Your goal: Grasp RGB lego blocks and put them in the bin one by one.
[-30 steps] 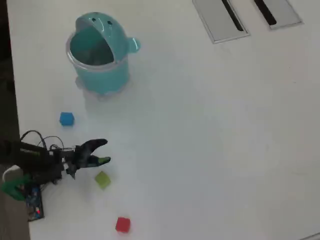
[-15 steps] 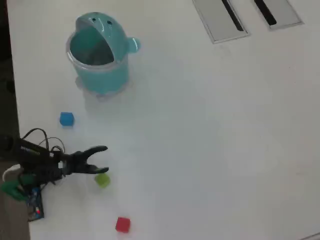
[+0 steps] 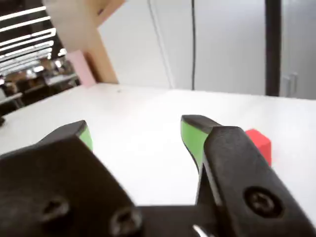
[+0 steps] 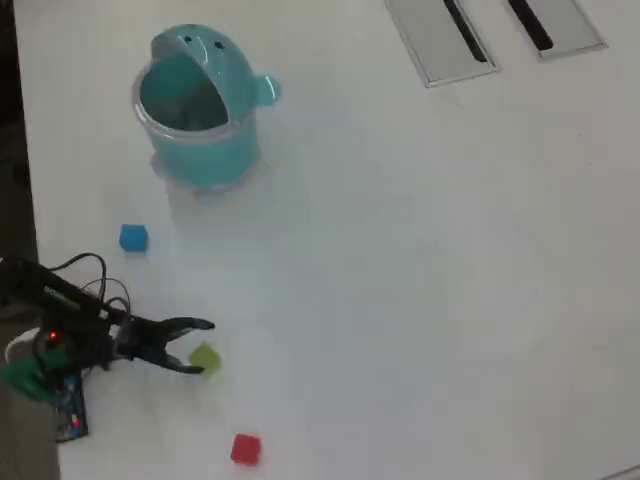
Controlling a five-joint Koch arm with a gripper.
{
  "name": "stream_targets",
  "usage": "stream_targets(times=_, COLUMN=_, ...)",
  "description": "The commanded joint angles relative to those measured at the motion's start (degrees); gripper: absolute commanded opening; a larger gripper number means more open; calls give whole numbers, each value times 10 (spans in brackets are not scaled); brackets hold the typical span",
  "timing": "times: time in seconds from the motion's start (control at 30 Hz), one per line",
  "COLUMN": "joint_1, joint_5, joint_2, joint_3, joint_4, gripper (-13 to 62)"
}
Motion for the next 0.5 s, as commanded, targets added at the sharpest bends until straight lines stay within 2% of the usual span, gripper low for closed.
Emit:
stream_targets(times=0.0, joint_1=17, joint_5=-44, joint_2=27, joint_3=5, joint_4=0, gripper=330)
stream_targets(times=0.17, joint_1=43, joint_5=-48, joint_2=23, joint_3=-25, joint_4=33, gripper=330)
stream_targets(times=0.47, joint_1=68, joint_5=-134, joint_2=30, joint_3=-138, joint_4=229, gripper=334)
